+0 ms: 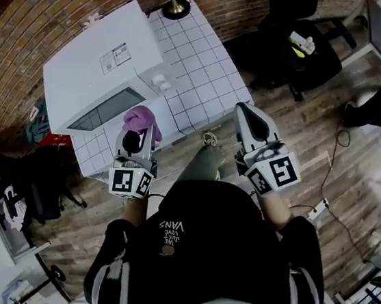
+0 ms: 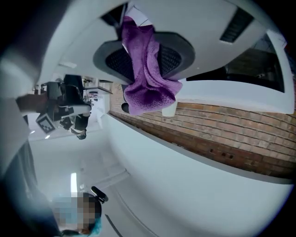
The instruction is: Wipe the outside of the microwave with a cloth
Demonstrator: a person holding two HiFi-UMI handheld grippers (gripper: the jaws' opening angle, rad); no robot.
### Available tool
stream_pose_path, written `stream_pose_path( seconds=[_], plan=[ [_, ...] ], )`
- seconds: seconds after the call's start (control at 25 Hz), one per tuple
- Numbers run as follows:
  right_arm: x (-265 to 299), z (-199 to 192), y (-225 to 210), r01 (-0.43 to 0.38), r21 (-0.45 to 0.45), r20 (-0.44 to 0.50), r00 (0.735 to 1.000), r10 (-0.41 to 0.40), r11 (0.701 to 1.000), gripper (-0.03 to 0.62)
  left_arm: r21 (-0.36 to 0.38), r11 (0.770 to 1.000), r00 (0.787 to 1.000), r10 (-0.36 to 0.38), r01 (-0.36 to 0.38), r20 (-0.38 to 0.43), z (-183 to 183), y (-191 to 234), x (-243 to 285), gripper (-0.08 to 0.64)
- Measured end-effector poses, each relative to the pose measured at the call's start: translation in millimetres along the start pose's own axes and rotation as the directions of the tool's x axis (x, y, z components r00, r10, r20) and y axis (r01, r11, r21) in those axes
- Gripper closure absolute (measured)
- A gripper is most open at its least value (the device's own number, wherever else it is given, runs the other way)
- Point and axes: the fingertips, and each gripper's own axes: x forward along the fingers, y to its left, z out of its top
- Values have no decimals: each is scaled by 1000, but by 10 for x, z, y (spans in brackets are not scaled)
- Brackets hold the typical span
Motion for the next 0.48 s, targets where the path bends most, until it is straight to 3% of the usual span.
stream_pose_path(
  seconds=[0.2, 0.48],
  plan=[
    [167, 2, -466, -2, -10, -25, 1000, 2, 1000, 595, -28, 998, 998, -56, 57, 4, -67, -350, 667, 426],
    [589, 241, -1049, -89, -4, -59, 994, 89, 996, 595, -61, 998, 1000, -16, 17, 26, 37, -596, 1464, 426]
  ],
)
